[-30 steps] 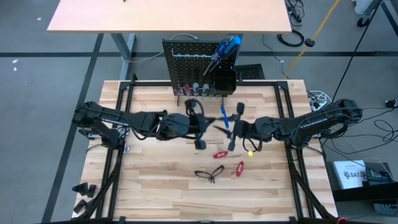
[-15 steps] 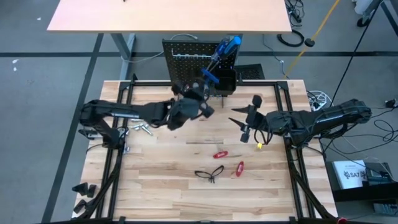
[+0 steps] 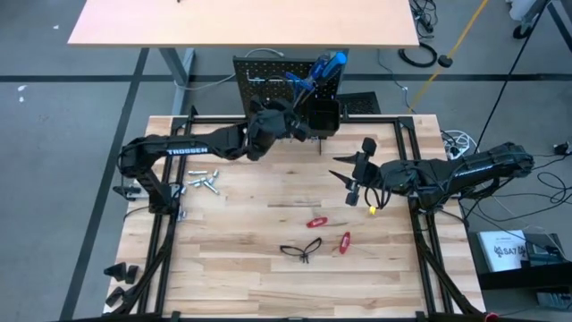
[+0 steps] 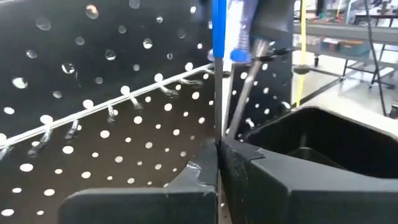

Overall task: Hang tools onto peg board
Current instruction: Hang the blue pick tool onto the peg board, then hang the red allen wrench onto the peg board

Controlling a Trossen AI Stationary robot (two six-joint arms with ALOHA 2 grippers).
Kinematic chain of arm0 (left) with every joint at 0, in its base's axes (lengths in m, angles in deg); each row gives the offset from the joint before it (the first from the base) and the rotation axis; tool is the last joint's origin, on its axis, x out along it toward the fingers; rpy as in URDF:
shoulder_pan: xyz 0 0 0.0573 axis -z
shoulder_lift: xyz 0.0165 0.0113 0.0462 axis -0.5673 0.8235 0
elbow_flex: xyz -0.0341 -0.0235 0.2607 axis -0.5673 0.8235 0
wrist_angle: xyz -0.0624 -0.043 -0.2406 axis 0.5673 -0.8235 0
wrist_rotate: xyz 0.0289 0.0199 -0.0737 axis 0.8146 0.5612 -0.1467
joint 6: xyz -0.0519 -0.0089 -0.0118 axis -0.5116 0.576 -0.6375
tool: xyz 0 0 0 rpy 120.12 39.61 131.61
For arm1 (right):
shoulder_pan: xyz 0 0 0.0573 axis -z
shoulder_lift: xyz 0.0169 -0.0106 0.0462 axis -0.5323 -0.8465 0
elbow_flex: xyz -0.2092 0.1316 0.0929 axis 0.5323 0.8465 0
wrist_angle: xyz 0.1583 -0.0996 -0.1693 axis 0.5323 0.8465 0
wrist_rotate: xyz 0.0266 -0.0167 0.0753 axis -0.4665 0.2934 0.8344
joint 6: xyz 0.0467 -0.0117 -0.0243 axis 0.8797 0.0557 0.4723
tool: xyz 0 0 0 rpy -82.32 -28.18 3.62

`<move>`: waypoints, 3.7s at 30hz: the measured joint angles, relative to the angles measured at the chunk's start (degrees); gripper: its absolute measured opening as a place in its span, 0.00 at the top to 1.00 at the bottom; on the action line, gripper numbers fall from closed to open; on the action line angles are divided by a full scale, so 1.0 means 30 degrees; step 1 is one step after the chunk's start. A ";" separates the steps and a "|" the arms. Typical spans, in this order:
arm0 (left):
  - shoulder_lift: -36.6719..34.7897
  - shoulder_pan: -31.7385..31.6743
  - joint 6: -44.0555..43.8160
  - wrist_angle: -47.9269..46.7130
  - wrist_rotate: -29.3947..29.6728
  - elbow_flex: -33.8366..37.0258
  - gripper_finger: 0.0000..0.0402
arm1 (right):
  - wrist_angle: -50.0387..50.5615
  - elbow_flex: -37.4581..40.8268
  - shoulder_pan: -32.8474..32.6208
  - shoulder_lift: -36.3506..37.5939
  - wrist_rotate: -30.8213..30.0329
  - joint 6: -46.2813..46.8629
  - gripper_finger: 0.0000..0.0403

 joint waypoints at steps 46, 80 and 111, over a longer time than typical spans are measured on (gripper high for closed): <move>0.1092 -0.2526 -0.1360 -0.1159 -0.2695 0.0013 0.97 | 0.0242 0.0000 0.0000 0.0000 -0.0007 0.0519 0.60; -0.1298 0.0596 -0.1213 -0.9873 -0.1950 0.0021 0.51 | 0.0261 0.0007 0.0000 -0.0007 0.0000 0.0578 0.60; -0.9094 1.2544 -1.1843 -1.8506 0.1658 0.9081 0.51 | -0.0738 0.0007 0.0007 -0.1536 0.2644 0.2394 0.60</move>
